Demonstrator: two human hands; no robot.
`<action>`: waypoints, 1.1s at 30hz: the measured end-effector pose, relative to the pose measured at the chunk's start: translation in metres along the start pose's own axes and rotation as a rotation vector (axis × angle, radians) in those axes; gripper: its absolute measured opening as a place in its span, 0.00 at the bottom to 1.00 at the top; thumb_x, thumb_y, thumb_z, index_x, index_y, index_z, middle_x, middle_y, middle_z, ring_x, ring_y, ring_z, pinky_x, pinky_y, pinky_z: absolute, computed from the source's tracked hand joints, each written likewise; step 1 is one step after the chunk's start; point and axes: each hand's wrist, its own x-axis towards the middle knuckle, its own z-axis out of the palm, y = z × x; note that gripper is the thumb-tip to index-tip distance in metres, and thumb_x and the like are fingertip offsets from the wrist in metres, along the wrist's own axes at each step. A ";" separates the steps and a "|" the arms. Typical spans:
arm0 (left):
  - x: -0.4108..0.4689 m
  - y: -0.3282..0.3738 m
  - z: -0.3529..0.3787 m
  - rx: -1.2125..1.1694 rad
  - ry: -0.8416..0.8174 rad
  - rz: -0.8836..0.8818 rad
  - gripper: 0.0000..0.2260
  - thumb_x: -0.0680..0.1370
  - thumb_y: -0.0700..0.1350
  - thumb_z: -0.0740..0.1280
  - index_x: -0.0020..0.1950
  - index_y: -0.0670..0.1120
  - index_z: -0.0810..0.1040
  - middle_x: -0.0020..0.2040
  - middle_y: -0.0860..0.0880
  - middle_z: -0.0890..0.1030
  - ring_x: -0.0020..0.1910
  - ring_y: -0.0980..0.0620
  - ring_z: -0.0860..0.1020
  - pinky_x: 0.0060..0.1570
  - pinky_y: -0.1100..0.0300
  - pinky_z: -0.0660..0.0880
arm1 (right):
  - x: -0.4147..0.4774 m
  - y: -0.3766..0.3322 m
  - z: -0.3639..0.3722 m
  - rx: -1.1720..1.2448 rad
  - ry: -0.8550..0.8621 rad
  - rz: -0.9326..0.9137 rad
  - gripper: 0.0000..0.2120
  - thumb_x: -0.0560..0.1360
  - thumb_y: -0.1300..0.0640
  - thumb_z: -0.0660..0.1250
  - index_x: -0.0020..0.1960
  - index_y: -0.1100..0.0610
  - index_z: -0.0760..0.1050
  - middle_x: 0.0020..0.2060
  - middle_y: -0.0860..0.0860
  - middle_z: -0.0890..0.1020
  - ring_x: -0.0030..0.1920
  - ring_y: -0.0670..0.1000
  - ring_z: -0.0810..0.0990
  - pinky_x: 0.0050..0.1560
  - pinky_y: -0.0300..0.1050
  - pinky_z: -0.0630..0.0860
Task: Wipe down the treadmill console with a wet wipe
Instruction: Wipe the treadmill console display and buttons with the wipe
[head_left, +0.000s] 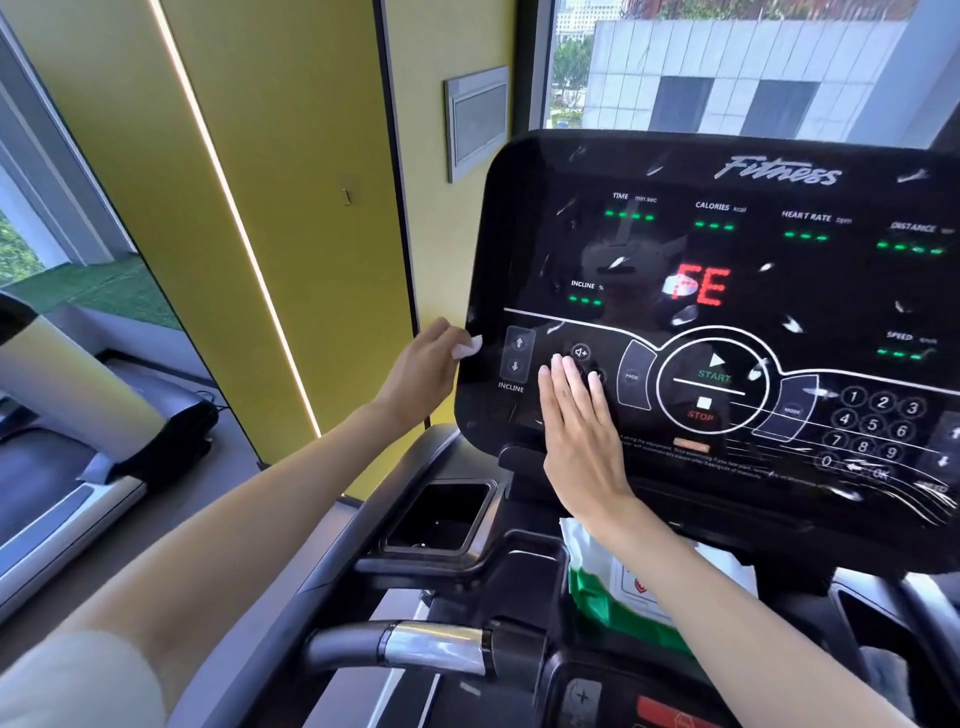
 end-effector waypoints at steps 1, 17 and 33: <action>-0.005 0.003 0.002 0.025 -0.042 0.061 0.10 0.73 0.27 0.60 0.49 0.37 0.76 0.45 0.41 0.75 0.38 0.41 0.74 0.35 0.46 0.74 | -0.003 -0.001 0.000 0.005 -0.005 -0.017 0.31 0.70 0.69 0.40 0.73 0.67 0.57 0.72 0.63 0.61 0.74 0.59 0.57 0.73 0.57 0.50; -0.006 0.003 0.009 0.107 -0.091 0.157 0.12 0.70 0.27 0.61 0.50 0.38 0.75 0.47 0.42 0.74 0.39 0.42 0.74 0.31 0.48 0.75 | -0.020 -0.012 0.010 -0.002 -0.081 -0.066 0.29 0.71 0.67 0.39 0.69 0.70 0.62 0.68 0.66 0.66 0.71 0.62 0.62 0.72 0.58 0.53; -0.029 -0.001 0.023 -0.060 0.049 -0.062 0.10 0.73 0.28 0.59 0.49 0.37 0.77 0.46 0.41 0.76 0.38 0.42 0.76 0.36 0.48 0.75 | -0.021 -0.011 0.012 -0.010 -0.063 -0.070 0.26 0.73 0.68 0.43 0.69 0.70 0.64 0.68 0.66 0.67 0.71 0.61 0.63 0.72 0.58 0.53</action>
